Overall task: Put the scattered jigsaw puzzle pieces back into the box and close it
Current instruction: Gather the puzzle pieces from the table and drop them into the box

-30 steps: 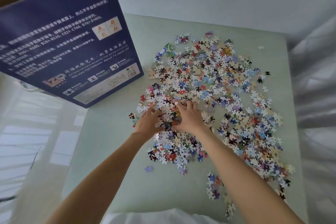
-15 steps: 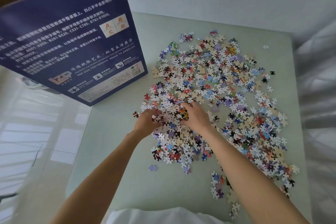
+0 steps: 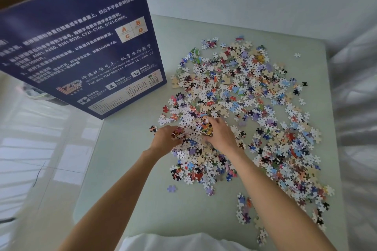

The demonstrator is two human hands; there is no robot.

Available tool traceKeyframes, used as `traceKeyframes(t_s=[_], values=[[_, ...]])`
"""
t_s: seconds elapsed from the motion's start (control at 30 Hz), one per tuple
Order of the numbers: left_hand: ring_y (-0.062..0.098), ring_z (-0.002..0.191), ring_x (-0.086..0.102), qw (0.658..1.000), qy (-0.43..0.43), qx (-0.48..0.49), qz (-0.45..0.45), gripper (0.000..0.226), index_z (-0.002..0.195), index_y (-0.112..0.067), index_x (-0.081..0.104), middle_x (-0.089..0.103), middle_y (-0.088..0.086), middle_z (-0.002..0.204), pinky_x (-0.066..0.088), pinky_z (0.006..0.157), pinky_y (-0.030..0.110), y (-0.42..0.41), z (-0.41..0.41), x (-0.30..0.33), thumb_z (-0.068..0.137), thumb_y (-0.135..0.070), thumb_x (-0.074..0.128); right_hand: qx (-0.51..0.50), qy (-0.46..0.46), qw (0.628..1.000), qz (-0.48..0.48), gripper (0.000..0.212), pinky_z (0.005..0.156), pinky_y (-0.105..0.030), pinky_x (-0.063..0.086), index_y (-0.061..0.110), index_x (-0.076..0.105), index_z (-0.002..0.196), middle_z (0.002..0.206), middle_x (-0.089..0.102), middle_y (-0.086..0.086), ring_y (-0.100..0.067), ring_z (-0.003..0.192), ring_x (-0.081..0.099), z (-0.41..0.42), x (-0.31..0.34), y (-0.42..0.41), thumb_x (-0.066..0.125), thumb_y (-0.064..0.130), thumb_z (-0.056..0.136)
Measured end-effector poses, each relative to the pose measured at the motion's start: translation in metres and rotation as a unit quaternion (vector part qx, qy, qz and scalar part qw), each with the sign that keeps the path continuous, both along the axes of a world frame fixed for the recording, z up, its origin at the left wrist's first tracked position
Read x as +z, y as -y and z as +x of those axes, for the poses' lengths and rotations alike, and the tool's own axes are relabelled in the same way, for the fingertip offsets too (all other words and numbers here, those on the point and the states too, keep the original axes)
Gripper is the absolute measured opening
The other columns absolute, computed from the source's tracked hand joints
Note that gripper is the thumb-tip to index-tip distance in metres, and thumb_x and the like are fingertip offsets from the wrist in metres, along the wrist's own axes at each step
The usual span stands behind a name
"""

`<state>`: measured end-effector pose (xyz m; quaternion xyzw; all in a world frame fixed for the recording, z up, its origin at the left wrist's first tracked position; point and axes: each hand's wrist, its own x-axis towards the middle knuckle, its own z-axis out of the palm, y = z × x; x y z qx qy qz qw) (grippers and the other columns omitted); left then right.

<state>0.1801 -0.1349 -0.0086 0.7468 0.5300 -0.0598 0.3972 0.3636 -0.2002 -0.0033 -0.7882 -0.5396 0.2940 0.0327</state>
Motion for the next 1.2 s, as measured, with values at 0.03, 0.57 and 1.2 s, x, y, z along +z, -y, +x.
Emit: traceKeyframes(t_s=[0.03, 0.57, 1.2], values=[[0.019, 0.1, 0.06, 1.0, 0.002, 0.001, 0.005, 0.046, 0.125, -0.015, 0.057, 0.064, 0.007, 0.116, 0.047, 0.09, 0.028, 0.001, 0.0, 0.001, 0.082, -0.024, 0.07, 0.001, 0.0, 1.0, 0.004, 0.058, 0.072, -0.032, 0.05, 0.016, 0.038, 0.131, 0.124, 0.049, -0.011, -0.023, 0.095, 0.058, -0.001, -0.001, 0.0, 0.068, 0.024, 0.083], [0.022, 0.094, 0.065, 0.993, 0.053, 0.055, 0.092, 0.039, 0.119, -0.009, 0.059, 0.068, 0.006, 0.111, 0.046, 0.077, 0.024, 0.013, -0.017, 0.032, 0.083, -0.023, 0.069, -0.032, -0.015, 0.996, 0.086, 0.037, 0.067, -0.022, 0.052, 0.009, 0.058, 0.121, 0.099, 0.07, -0.007, -0.011, 0.064, 0.059, -0.003, 0.021, 0.031, 0.065, 0.015, 0.086], [-0.007, 0.078, 0.064, 0.787, 0.362, 0.153, 0.475, 0.025, 0.104, -0.018, 0.067, 0.065, -0.018, 0.092, 0.049, 0.071, 0.008, -0.096, -0.066, 0.301, 0.08, -0.025, 0.072, -0.029, -0.145, 0.921, 0.361, 0.03, 0.073, -0.026, 0.053, 0.01, 0.064, 0.109, 0.088, 0.067, 0.003, -0.017, 0.074, 0.065, -0.01, 0.21, -0.059, 0.069, 0.02, 0.081]])
